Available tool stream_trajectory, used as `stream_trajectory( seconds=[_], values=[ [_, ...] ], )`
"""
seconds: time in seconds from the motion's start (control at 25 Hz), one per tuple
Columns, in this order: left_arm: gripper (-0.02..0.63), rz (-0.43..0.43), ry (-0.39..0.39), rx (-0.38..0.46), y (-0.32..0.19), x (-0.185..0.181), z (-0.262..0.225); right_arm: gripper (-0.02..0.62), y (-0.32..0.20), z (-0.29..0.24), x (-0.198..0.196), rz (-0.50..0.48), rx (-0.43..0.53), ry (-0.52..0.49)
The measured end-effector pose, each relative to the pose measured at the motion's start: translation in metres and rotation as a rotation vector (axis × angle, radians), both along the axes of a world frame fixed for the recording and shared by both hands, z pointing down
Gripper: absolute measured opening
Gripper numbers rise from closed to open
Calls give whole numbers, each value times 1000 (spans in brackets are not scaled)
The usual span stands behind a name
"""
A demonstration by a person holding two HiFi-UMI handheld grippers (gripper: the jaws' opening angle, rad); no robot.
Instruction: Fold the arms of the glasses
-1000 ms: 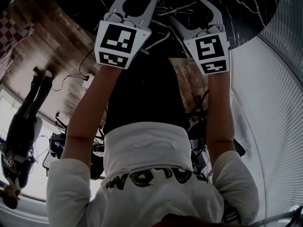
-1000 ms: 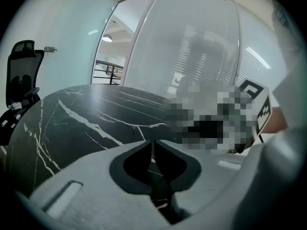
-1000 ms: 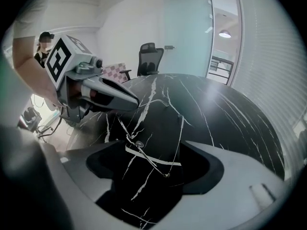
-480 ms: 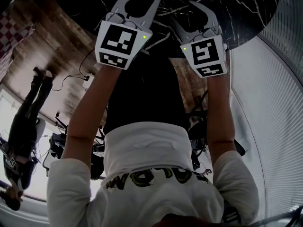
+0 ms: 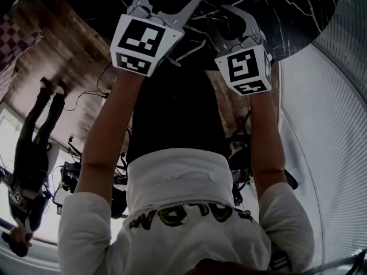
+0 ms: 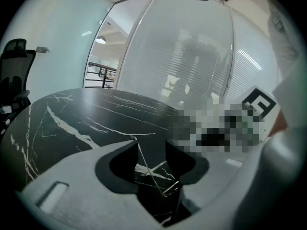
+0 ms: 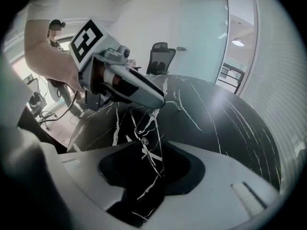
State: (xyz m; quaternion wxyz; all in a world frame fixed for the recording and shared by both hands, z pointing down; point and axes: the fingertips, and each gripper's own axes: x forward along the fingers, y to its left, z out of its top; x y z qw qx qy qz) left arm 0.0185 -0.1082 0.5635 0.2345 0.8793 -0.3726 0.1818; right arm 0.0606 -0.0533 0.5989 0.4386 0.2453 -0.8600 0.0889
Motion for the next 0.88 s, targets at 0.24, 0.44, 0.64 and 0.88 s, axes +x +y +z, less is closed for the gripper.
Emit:
stream_trajectory(
  seconds=[0.24, 0.44, 0.64, 0.88],
  values=[
    [182, 51, -1, -20, -7, 11, 6, 100, 3, 1, 0, -13, 5, 4],
    [182, 79, -8, -25, -11, 14, 9, 84, 3, 1, 0, -18, 17, 1],
    [182, 123, 24, -42, -6, 22, 10, 83, 3, 1, 0, -27, 25, 3],
    [181, 204, 26, -32, 6, 30, 6, 87, 4, 0, -1, -31, 28, 6]
  ],
)
